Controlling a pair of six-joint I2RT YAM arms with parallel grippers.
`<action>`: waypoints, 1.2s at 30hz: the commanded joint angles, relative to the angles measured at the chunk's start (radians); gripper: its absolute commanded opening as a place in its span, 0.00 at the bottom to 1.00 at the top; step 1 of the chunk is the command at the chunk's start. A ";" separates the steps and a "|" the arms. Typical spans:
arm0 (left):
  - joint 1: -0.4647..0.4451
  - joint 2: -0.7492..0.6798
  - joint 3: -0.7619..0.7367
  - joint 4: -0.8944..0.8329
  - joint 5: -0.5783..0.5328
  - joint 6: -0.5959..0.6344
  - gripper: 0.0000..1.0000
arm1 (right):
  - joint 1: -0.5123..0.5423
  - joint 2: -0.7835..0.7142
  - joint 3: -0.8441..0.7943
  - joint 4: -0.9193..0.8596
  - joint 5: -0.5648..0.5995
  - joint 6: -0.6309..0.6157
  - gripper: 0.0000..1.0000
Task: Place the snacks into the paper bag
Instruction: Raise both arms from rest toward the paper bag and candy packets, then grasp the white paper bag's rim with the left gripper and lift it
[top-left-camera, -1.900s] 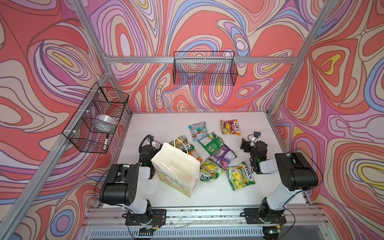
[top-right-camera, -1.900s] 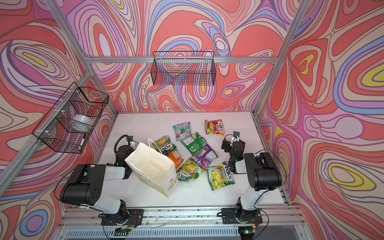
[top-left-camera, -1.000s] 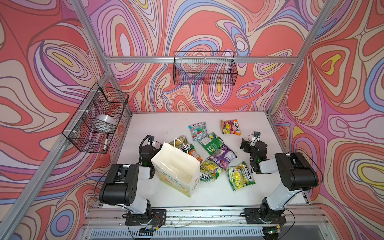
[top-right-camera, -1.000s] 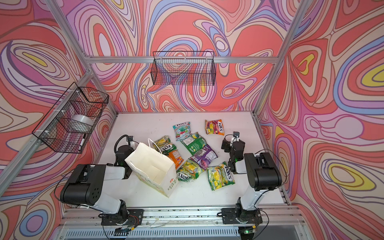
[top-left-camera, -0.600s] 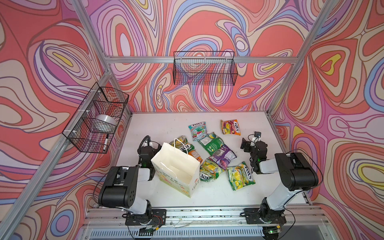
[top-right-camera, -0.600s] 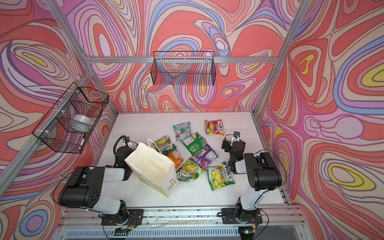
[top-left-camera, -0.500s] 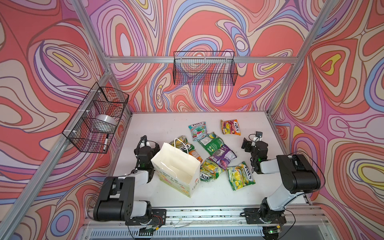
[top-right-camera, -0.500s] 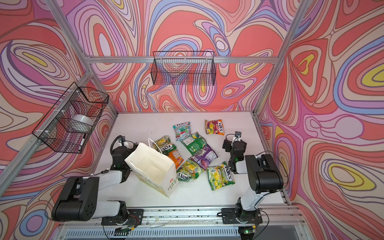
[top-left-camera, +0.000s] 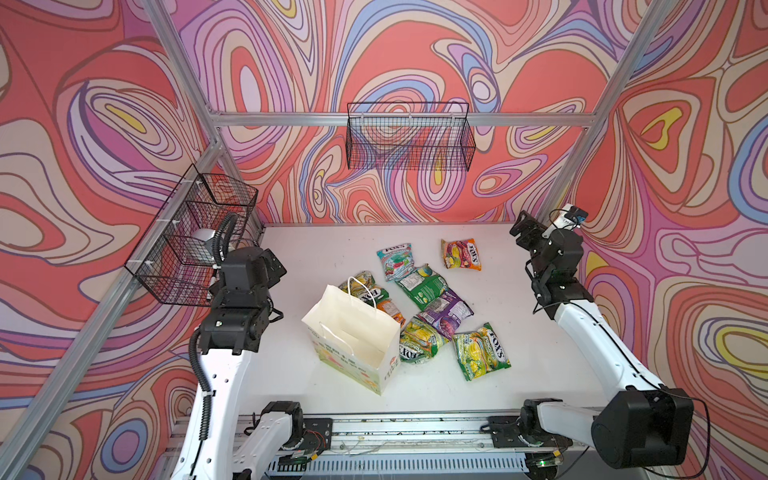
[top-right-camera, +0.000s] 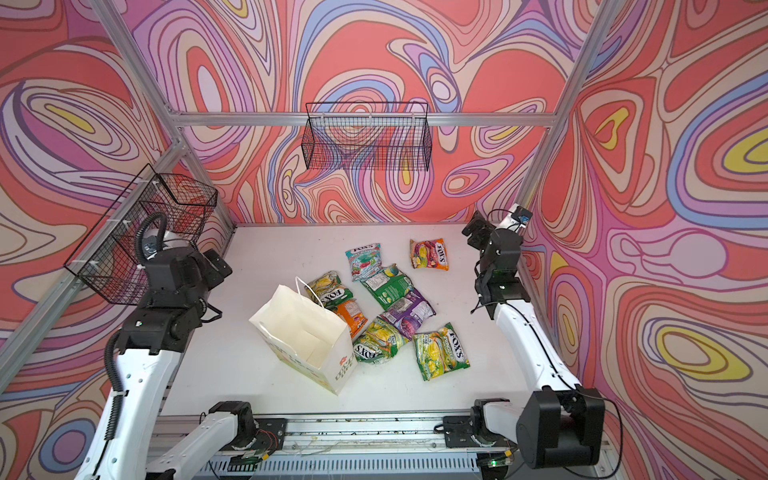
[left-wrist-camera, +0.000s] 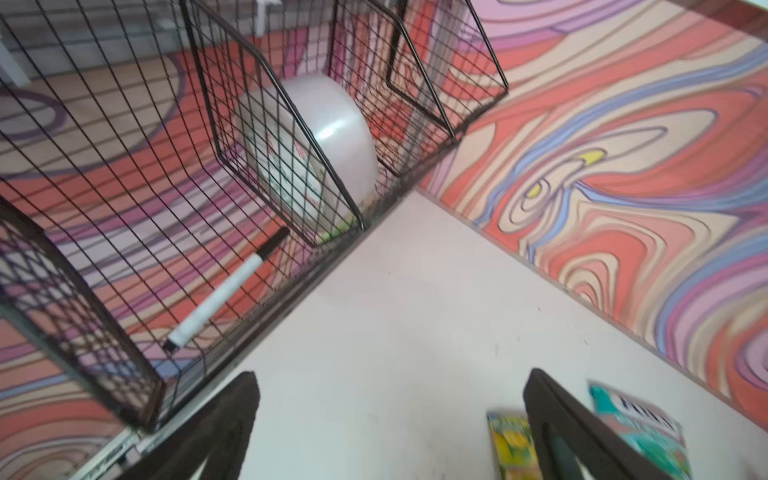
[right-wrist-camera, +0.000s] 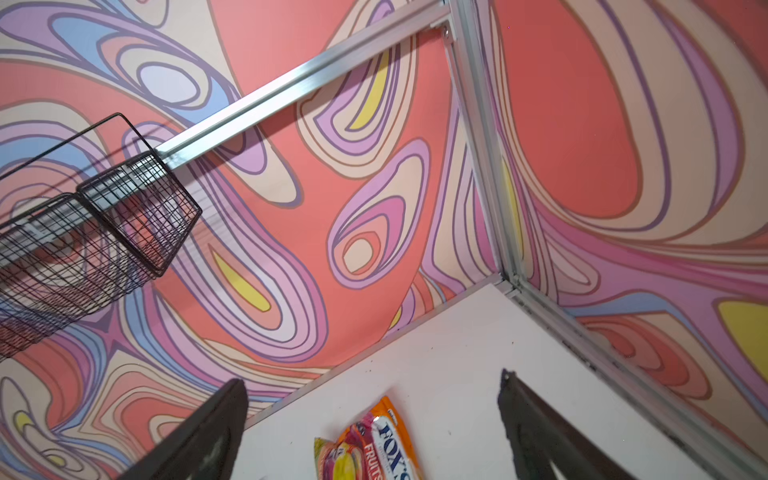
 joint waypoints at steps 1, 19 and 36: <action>0.000 0.029 0.139 -0.412 0.371 -0.016 1.00 | -0.005 -0.018 0.028 -0.199 -0.125 0.131 0.98; -0.392 0.270 0.352 -0.781 0.223 0.179 0.87 | 0.024 -0.133 0.027 -0.316 -0.241 0.217 0.99; -0.384 0.444 0.361 -0.671 0.193 0.264 0.42 | 0.025 -0.159 0.040 -0.349 -0.246 0.224 0.98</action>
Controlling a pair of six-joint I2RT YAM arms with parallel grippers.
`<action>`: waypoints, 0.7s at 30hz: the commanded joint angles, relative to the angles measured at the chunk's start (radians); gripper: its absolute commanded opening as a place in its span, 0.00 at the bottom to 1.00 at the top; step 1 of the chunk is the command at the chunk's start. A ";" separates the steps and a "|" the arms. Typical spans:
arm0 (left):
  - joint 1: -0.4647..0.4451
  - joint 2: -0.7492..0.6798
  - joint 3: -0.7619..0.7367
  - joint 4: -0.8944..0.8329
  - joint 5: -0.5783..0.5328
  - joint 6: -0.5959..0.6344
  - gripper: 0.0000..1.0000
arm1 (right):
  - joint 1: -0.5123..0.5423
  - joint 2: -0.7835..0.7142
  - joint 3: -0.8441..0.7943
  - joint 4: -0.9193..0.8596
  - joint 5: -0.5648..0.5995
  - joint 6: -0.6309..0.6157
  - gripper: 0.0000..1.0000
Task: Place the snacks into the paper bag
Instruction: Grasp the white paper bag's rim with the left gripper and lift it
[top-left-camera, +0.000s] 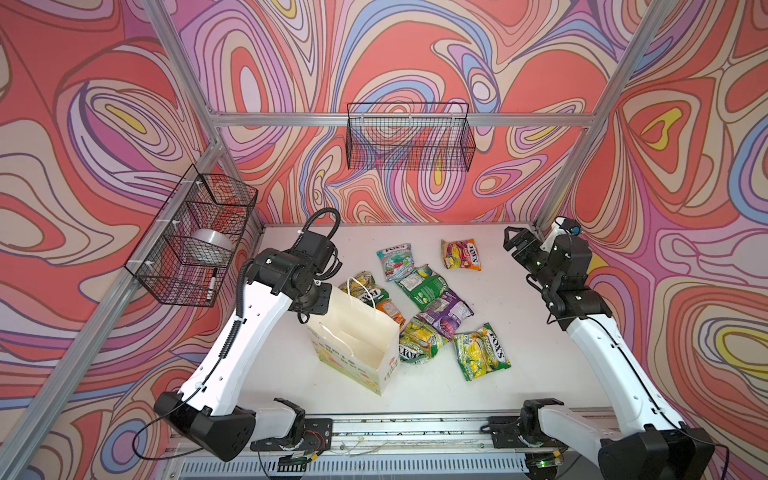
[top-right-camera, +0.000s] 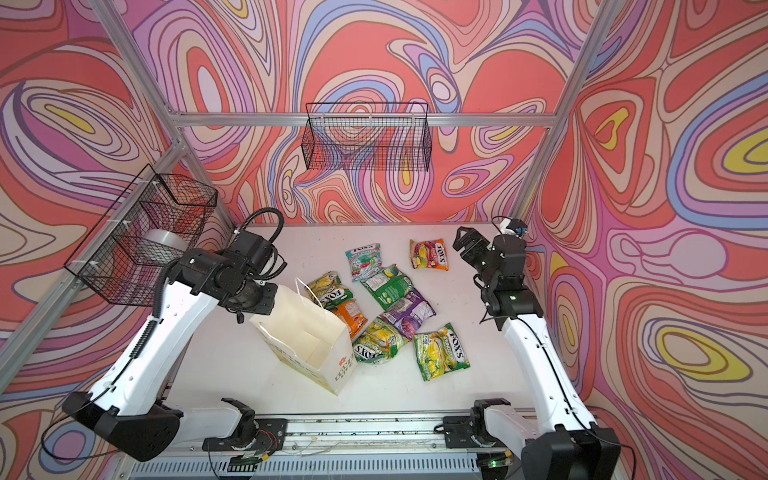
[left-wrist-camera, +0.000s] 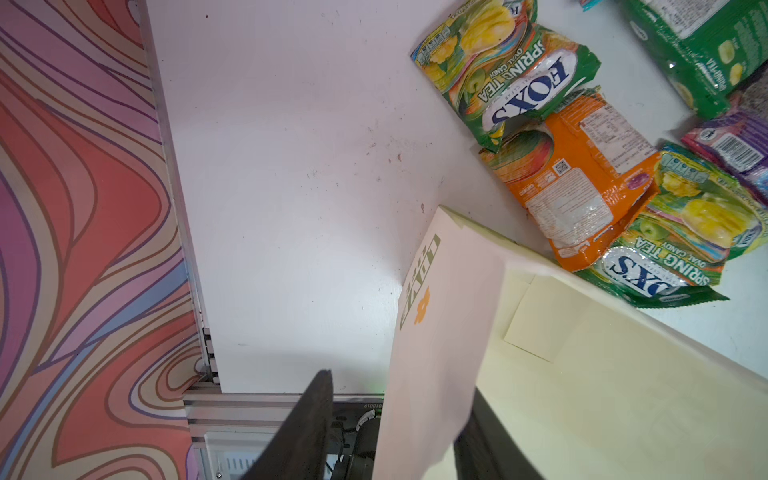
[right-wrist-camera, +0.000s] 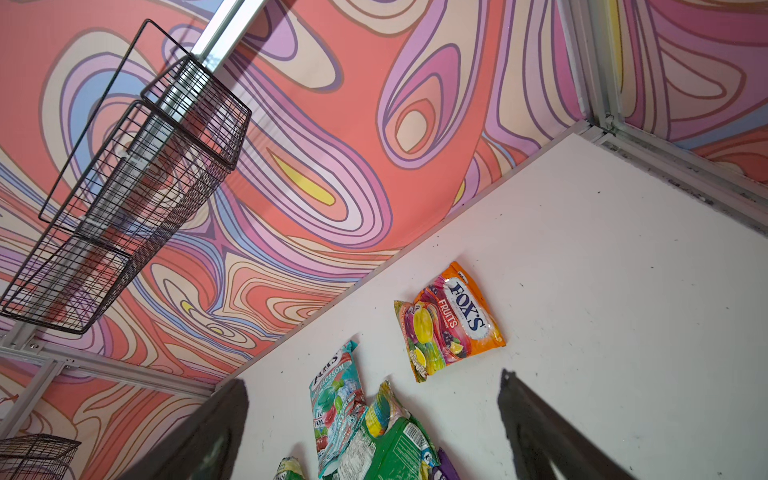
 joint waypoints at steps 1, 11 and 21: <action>0.013 0.028 0.029 0.026 -0.001 0.045 0.38 | 0.003 -0.025 0.021 -0.025 0.000 0.000 0.98; 0.084 -0.021 0.097 -0.068 0.002 -0.026 0.00 | 0.004 -0.052 0.042 -0.063 0.002 0.003 0.98; 0.309 -0.122 0.144 -0.060 -0.032 -0.222 0.00 | 0.005 0.008 0.084 -0.083 -0.041 0.034 0.98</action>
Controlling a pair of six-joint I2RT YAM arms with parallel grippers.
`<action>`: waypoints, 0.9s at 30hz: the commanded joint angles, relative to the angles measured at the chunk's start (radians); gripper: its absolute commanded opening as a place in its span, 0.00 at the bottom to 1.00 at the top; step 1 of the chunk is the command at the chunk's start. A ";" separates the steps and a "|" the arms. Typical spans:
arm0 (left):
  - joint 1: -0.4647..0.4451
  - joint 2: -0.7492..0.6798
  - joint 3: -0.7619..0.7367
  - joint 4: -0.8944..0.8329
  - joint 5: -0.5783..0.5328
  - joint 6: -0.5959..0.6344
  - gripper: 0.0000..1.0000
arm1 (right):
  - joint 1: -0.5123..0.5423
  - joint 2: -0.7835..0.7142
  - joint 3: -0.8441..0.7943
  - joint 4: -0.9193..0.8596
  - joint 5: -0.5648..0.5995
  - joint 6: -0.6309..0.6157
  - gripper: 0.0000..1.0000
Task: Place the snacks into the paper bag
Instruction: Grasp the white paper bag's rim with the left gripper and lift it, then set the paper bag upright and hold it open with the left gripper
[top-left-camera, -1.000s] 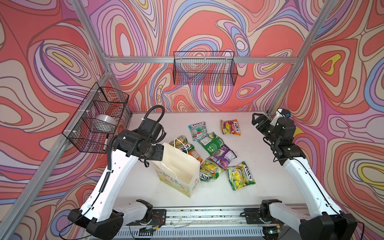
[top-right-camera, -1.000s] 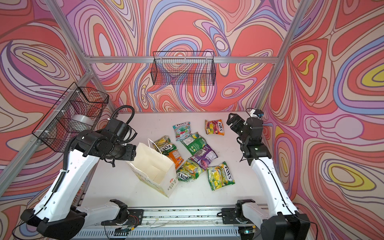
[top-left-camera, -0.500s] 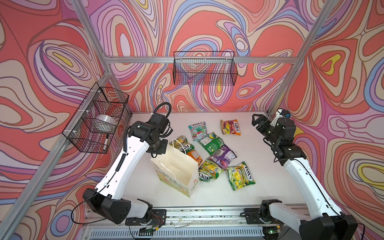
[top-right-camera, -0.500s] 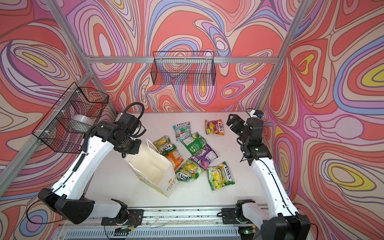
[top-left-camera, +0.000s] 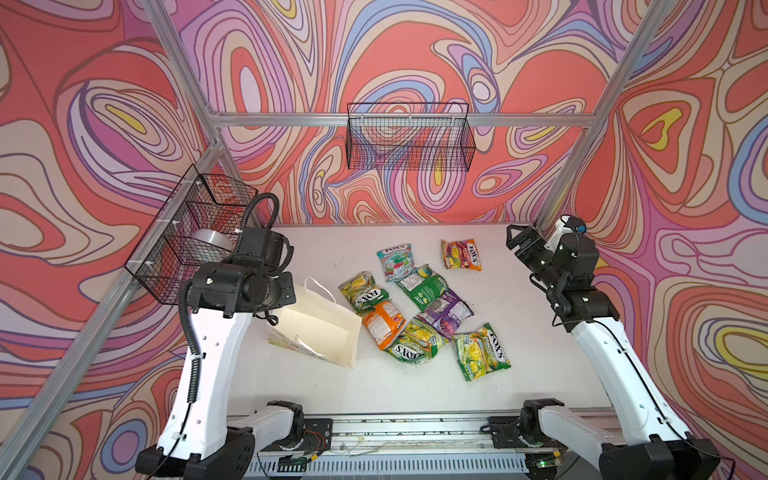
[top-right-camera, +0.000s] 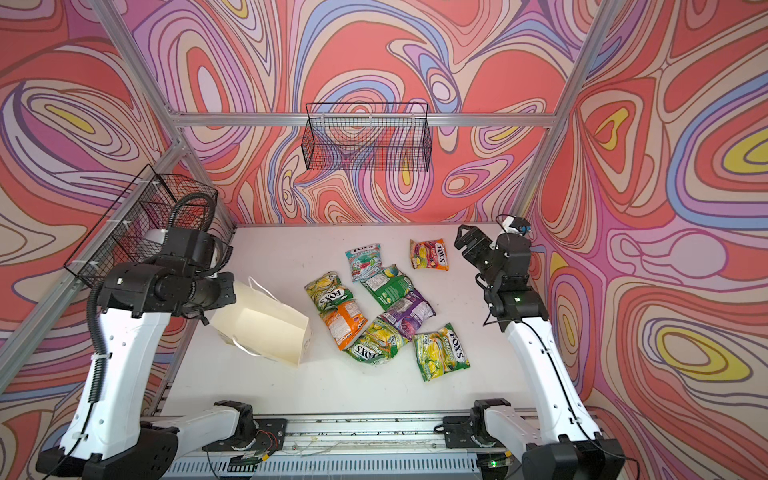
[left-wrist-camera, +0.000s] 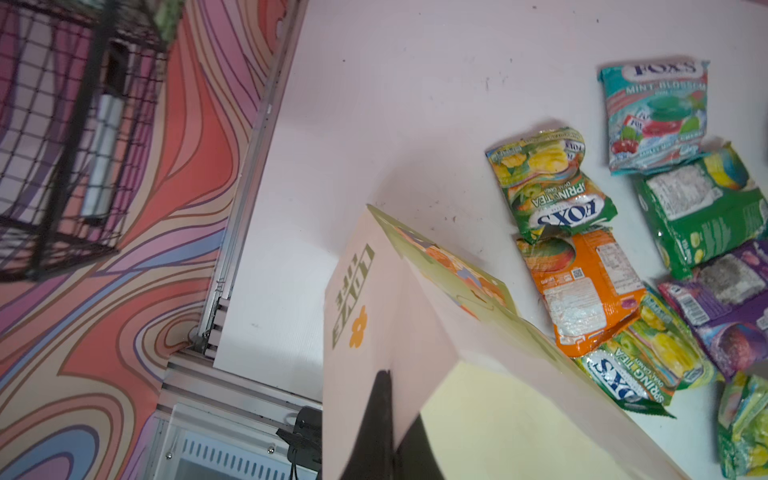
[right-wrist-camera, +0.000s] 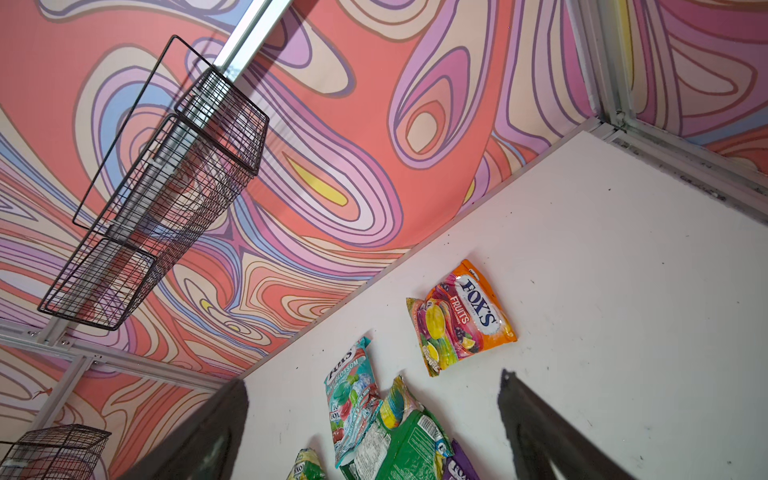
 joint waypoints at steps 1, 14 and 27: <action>0.061 0.027 0.035 -0.016 0.012 -0.126 0.00 | 0.005 0.023 0.036 -0.038 -0.012 0.005 0.98; 0.177 0.098 0.132 0.101 0.085 -0.653 0.00 | 0.016 0.075 0.067 -0.102 -0.067 -0.025 0.98; 0.177 -0.192 -0.357 0.212 0.144 -0.830 0.27 | 0.029 0.106 0.075 -0.105 -0.071 -0.039 0.98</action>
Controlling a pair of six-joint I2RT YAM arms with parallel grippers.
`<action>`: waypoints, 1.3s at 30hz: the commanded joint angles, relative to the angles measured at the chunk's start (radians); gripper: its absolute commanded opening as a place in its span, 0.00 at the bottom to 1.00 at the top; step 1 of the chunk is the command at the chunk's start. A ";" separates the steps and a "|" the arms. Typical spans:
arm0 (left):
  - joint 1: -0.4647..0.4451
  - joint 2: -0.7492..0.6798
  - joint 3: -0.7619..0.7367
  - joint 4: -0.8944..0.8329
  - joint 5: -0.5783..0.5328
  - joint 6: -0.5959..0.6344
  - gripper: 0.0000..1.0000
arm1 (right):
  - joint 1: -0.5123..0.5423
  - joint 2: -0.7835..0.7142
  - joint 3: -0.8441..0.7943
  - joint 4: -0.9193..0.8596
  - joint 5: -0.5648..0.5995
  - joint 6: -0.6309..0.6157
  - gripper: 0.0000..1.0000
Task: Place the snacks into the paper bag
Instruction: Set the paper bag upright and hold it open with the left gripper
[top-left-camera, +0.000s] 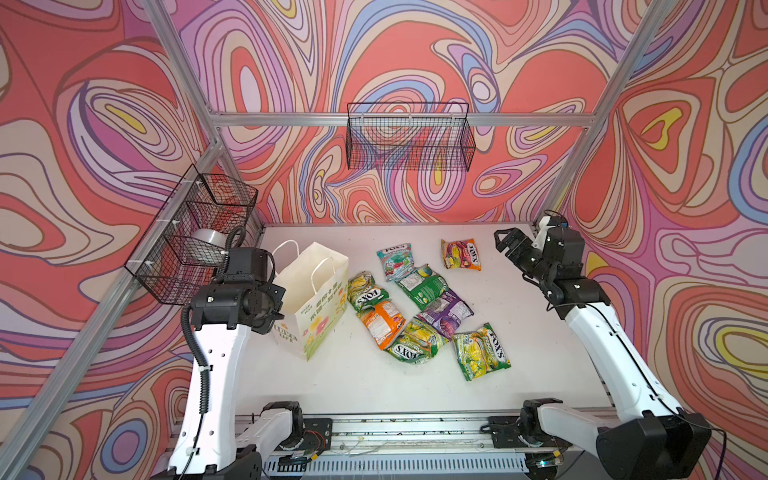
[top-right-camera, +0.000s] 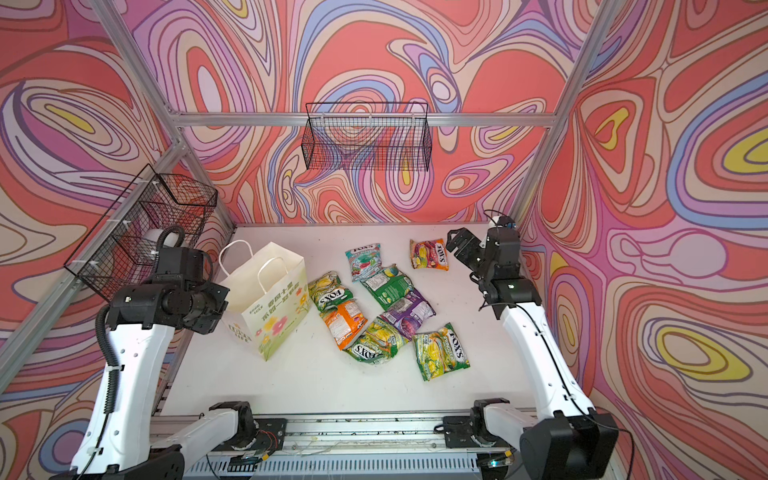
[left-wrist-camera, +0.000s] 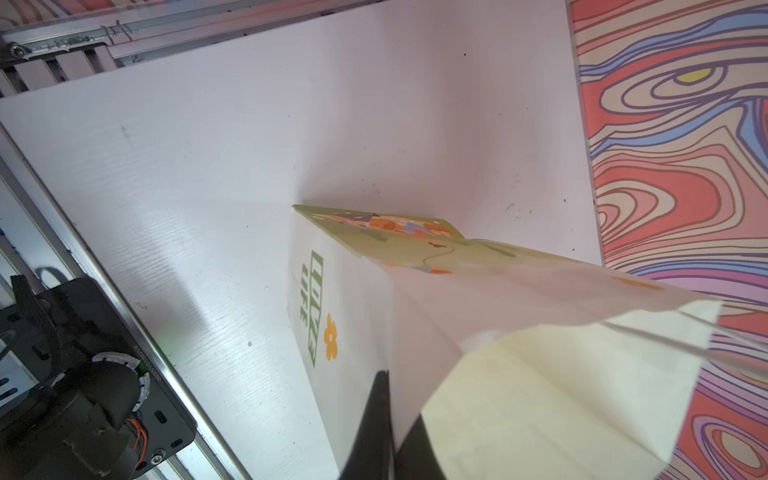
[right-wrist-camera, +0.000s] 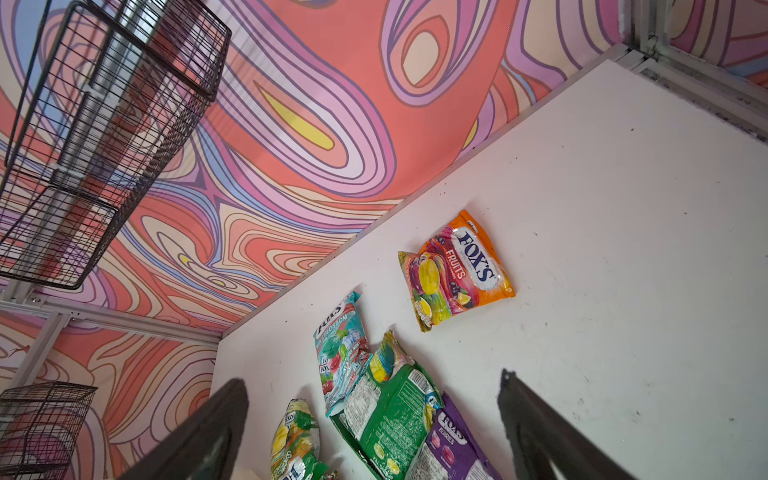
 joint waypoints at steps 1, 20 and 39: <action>0.004 -0.050 -0.016 0.019 0.009 -0.003 0.36 | 0.012 0.019 0.032 -0.004 -0.004 -0.015 0.99; -0.001 -0.047 0.171 0.080 0.106 1.059 1.00 | 0.052 0.045 0.079 -0.029 0.007 -0.024 0.99; -0.001 0.186 0.149 0.125 -0.011 1.167 0.80 | 0.095 0.041 0.085 -0.070 0.014 -0.036 0.98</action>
